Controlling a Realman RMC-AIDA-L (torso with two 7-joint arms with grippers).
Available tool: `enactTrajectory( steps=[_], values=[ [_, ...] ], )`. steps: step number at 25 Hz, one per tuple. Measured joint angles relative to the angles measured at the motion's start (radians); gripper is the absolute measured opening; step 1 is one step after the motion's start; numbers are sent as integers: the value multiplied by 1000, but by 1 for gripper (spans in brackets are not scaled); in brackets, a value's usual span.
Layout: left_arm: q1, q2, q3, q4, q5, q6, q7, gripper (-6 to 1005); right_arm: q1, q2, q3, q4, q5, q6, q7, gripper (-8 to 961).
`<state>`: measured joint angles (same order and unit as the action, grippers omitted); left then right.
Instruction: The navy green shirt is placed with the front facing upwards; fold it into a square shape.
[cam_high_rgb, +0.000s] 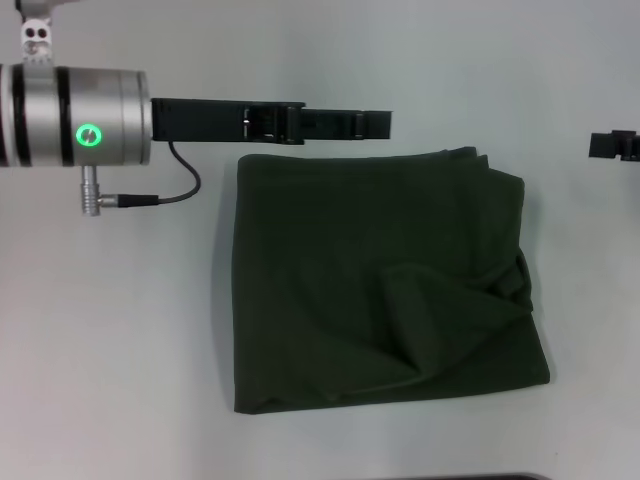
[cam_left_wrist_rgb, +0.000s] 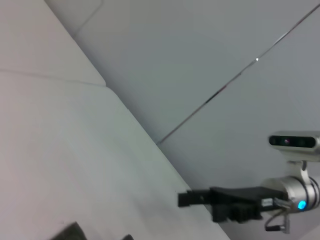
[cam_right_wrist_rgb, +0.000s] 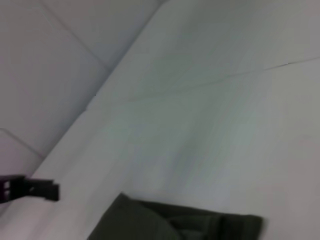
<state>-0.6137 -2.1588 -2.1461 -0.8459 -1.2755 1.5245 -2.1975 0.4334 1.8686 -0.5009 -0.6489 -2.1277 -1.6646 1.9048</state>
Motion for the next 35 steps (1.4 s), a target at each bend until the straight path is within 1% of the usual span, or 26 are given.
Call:
enactTrajectory(
  steps=[1,4,6,7,13,19,24,31,35],
  values=[
    [13,0,-13,-5,3,-4,23,917,2,1,-2,0,0,-12,-1,916],
    [32,5,-36,-1,5,-17,73,920,10,11,-23,0,-1,-39,-2,915],
    [46,12,-46,4,7,-36,98,920,20,22,-47,0,-1,-42,-4,915],
    [60,22,-53,9,8,-55,112,920,27,29,-61,0,-1,-42,-7,915],
    [82,31,-66,15,8,-69,123,920,86,83,-142,7,-2,-37,-39,916],
    [91,27,-72,25,8,-82,131,920,150,133,-241,15,-23,23,-54,916],
    [96,24,-72,25,8,-87,132,920,181,167,-263,16,-77,60,-54,915],
    [98,24,-72,27,8,-107,133,919,187,188,-312,21,-93,61,-49,916],
    [95,26,-72,32,8,-107,133,919,186,189,-340,33,-93,59,-47,916]
  ],
)
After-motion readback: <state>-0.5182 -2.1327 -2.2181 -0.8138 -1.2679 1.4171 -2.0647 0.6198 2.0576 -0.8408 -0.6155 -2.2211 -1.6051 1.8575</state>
